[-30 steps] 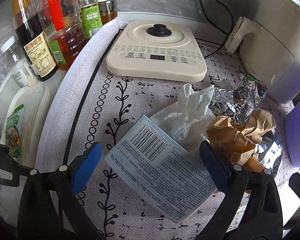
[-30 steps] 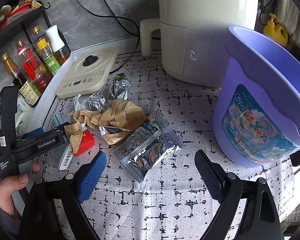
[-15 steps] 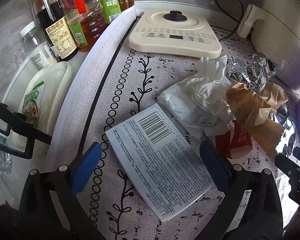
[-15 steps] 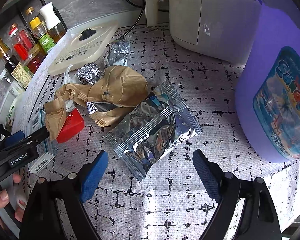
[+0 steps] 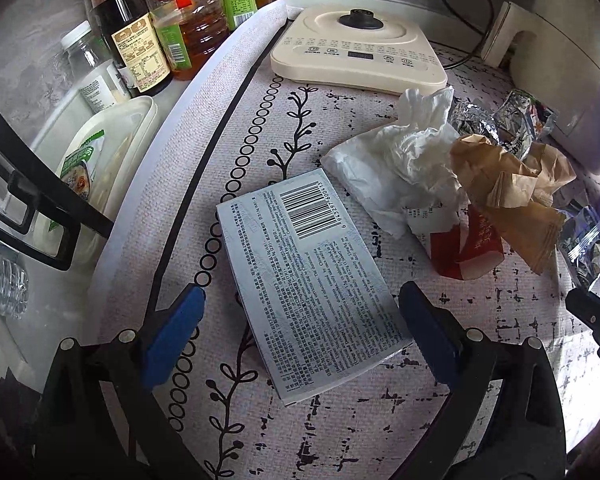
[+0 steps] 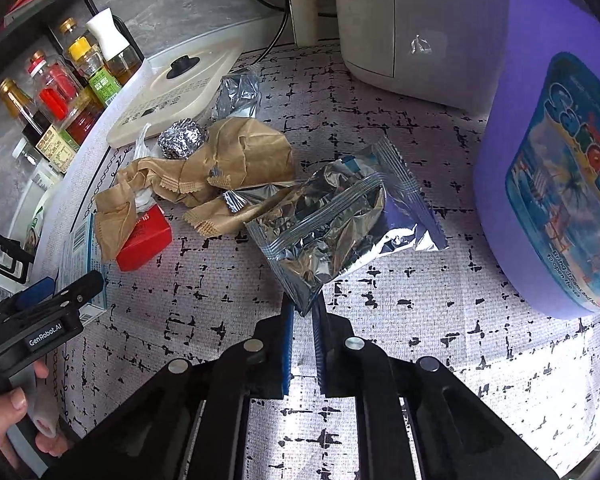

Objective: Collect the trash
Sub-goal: 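Grasp the grey barcode box with the left tool while the right grasps the silver bag, then carry both items to the lavender bucket and release them inside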

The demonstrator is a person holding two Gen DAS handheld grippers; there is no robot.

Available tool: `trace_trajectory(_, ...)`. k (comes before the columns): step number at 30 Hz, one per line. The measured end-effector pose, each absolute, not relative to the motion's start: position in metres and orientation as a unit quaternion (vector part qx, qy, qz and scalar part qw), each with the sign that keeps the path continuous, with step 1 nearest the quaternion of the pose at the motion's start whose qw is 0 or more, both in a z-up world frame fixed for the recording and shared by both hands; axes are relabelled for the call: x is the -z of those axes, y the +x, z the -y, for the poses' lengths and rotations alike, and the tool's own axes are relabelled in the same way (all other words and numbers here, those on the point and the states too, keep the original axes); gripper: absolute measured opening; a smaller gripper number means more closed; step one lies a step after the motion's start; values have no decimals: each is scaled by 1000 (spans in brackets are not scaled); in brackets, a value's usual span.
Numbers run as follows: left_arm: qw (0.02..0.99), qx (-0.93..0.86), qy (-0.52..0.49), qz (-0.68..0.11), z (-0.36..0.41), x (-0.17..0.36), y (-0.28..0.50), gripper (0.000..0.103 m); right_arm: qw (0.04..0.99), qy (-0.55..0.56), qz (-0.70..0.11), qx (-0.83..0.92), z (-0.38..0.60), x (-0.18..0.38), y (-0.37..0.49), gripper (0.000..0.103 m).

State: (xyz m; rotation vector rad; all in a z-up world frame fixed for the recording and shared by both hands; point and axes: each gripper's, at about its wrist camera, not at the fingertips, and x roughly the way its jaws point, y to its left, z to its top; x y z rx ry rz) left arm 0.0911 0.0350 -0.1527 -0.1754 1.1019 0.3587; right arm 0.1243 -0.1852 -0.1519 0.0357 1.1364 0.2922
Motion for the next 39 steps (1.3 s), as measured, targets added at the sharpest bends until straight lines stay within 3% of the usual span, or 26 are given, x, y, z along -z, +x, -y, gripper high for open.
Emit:
trace_trajectory(1, 832, -167, -90, -521, -36, 154, 91, 79, 834, 16, -534, -142, 186, 149, 123, 9)
trace_trajectory(3, 830, -173, -92, -523, -37, 155, 91, 66, 836, 15, -527, -150, 187, 144, 121, 8)
trace_trajectory(26, 915, -133, -90, -371, 3, 26, 101, 65, 898, -9, -385, -214, 181, 9, 107, 6)
trace_trajectory(39, 937, -54, -62, -339, 68, -8, 128, 65, 928, 13, -342, -148, 240, -23, 109, 6)
